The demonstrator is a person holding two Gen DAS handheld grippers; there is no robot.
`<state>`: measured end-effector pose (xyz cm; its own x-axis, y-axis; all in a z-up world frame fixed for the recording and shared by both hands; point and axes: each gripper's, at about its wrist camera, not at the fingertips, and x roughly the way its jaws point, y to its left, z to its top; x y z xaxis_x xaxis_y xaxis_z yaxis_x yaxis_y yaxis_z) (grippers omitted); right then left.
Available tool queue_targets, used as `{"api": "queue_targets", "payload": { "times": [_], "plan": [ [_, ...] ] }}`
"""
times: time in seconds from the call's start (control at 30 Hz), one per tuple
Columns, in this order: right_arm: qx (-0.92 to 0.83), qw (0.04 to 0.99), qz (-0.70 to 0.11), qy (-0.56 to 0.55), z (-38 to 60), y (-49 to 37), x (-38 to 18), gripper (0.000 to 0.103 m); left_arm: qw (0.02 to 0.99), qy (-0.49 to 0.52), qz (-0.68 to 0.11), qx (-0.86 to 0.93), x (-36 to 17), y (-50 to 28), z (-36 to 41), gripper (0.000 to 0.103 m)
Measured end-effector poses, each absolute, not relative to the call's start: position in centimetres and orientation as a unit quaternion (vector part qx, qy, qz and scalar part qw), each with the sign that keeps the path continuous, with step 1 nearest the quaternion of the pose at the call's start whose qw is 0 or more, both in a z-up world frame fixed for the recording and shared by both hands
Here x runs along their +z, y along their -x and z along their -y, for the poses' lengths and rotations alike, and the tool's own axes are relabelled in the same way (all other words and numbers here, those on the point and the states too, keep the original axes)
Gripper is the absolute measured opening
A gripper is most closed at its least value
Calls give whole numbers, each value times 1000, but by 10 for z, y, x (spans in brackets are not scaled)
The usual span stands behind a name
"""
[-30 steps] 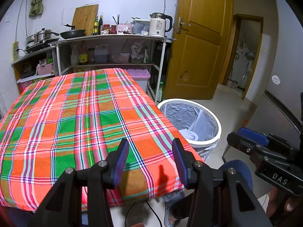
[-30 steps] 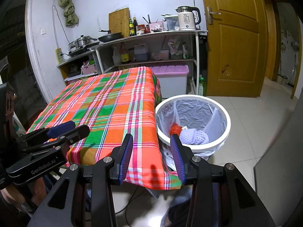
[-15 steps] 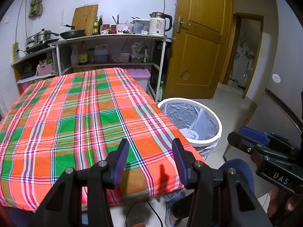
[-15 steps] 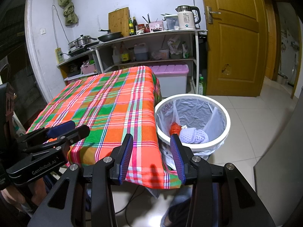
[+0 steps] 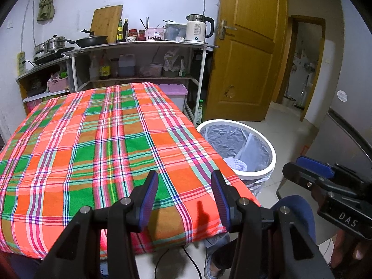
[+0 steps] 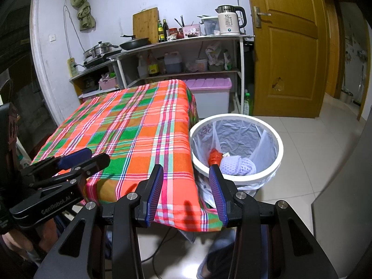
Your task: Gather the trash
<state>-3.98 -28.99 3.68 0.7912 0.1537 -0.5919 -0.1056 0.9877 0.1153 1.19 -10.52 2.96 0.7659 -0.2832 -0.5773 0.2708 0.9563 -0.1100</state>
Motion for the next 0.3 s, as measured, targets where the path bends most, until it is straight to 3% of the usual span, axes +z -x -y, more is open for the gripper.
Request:
{"api": "queue_targets", "payload": {
  "times": [0.3],
  "plan": [
    [68,946,-316,-38,290,41,36,42,939,13,-311,-147,29,-14,105,49]
  ]
}}
